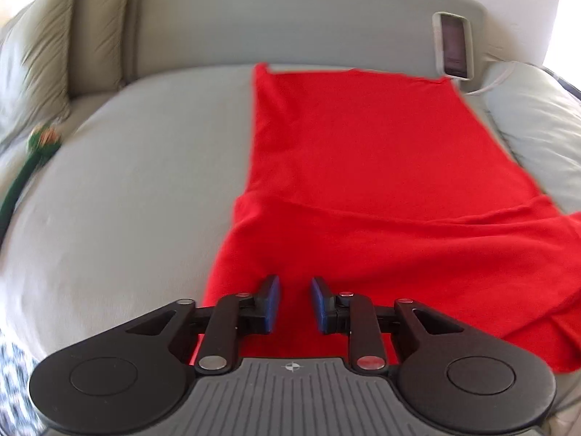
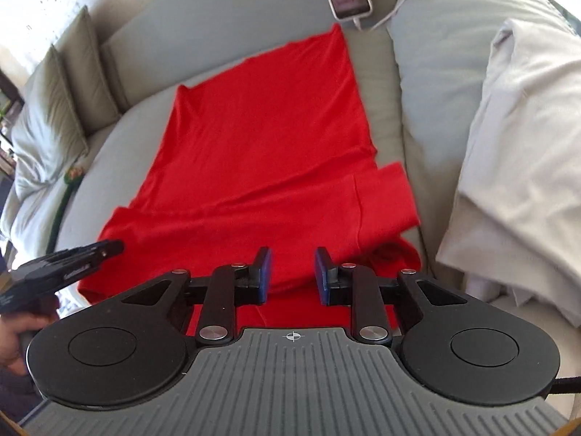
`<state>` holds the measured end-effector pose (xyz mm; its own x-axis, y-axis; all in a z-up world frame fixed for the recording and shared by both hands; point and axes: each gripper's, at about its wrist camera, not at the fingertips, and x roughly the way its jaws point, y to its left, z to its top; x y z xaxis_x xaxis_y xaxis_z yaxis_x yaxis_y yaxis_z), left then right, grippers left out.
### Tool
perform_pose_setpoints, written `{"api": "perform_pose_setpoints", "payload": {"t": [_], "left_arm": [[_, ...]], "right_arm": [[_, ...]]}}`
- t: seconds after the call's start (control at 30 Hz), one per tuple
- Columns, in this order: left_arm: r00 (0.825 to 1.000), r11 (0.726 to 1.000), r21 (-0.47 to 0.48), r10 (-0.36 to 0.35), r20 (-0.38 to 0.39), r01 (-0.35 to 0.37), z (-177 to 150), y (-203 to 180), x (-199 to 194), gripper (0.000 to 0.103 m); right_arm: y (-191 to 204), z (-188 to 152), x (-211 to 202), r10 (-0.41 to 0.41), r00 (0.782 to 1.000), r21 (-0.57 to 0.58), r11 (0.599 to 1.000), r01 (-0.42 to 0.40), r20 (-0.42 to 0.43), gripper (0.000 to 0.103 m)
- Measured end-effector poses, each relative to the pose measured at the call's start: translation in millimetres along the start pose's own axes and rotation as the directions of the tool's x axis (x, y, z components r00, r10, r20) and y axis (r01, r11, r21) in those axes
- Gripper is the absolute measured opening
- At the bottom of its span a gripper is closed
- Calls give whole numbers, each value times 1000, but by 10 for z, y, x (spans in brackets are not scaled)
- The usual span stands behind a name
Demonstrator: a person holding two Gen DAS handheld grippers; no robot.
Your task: Fold clothes
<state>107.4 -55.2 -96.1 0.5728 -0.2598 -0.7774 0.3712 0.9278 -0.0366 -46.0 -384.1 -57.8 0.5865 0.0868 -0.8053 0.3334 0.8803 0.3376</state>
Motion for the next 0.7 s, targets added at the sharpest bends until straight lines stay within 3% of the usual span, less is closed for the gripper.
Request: {"api": "perform_pose_setpoints", "payload": {"t": [0.1, 0.2, 0.3, 0.37, 0.43, 0.57, 0.7], "left_arm": [[999, 996, -81, -43, -1, 43, -5, 150, -5, 23], [998, 993, -106, -58, -14, 57, 16, 197, 2, 23], [998, 993, -107, -61, -17, 59, 24, 193, 35, 23], [998, 993, -99, -63, -18, 61, 17, 192, 44, 23], [998, 993, -99, -64, -23, 62, 12, 186, 35, 23], [998, 994, -91, -61, -29, 58, 17, 182, 46, 23], [998, 994, -90, -60, -29, 57, 10, 185, 56, 23]], "right_arm": [[-213, -158, -96, -37, 999, 52, 998, 35, 34, 31], [-378, -152, -155, -179, 979, 61, 983, 174, 94, 31], [-366, -63, -29, -259, 959, -8, 965, 262, 118, 16], [-329, 15, 112, -277, 954, -64, 956, 285, 117, 16], [-299, 92, 211, -253, 962, -71, 963, 261, 105, 14], [-272, 282, 189, -117, 988, 16, 993, 116, 97, 14], [-166, 423, 336, -102, 995, -35, 994, 103, 17, 17]]}}
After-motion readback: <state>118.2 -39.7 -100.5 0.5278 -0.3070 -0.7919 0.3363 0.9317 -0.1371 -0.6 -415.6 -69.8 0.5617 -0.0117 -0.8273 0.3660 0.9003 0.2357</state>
